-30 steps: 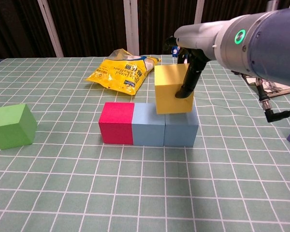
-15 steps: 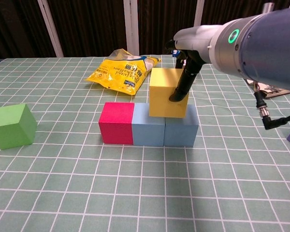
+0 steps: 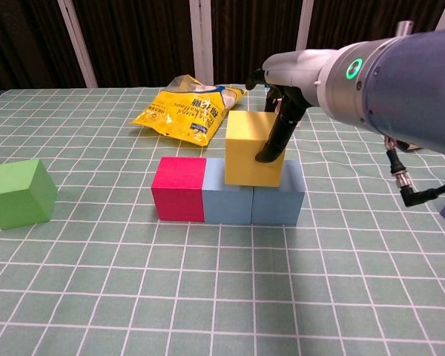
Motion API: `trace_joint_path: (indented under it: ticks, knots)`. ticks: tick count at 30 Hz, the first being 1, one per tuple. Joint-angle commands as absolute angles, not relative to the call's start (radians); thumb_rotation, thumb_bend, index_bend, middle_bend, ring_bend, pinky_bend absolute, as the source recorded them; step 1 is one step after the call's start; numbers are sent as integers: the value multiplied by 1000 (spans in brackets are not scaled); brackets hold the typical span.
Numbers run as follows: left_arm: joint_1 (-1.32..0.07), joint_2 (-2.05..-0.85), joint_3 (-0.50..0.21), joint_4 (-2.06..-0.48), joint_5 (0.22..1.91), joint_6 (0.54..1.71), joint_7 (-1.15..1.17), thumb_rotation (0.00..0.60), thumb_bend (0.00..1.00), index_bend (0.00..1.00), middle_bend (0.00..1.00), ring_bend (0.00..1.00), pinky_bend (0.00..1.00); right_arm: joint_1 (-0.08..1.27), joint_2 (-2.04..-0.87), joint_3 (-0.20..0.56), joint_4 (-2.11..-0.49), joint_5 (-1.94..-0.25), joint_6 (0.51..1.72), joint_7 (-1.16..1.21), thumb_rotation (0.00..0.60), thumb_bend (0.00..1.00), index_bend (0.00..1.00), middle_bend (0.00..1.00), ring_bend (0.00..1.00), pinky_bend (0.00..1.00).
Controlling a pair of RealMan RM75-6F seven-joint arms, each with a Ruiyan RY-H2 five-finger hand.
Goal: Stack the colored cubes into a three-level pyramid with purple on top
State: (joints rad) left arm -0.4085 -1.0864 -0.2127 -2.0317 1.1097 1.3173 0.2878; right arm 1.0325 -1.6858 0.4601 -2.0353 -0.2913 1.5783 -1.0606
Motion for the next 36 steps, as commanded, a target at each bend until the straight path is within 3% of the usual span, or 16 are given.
trace_joint_path:
  ticks: [1,36]
  knots:
    - [-409,-1086,-212,-2032,1110,1318,288,600,88,0,22,3,37,1035,-1686,454,-2026,-296,1567,-1054,600,263,0,456,246,0]
    - [-414,-1082,-207,-2038,1104,1312,289,600,88,0,23,3,37,1058,-1703,425,-1990,-315,1568,-1032,600,264,0,456,245,0]
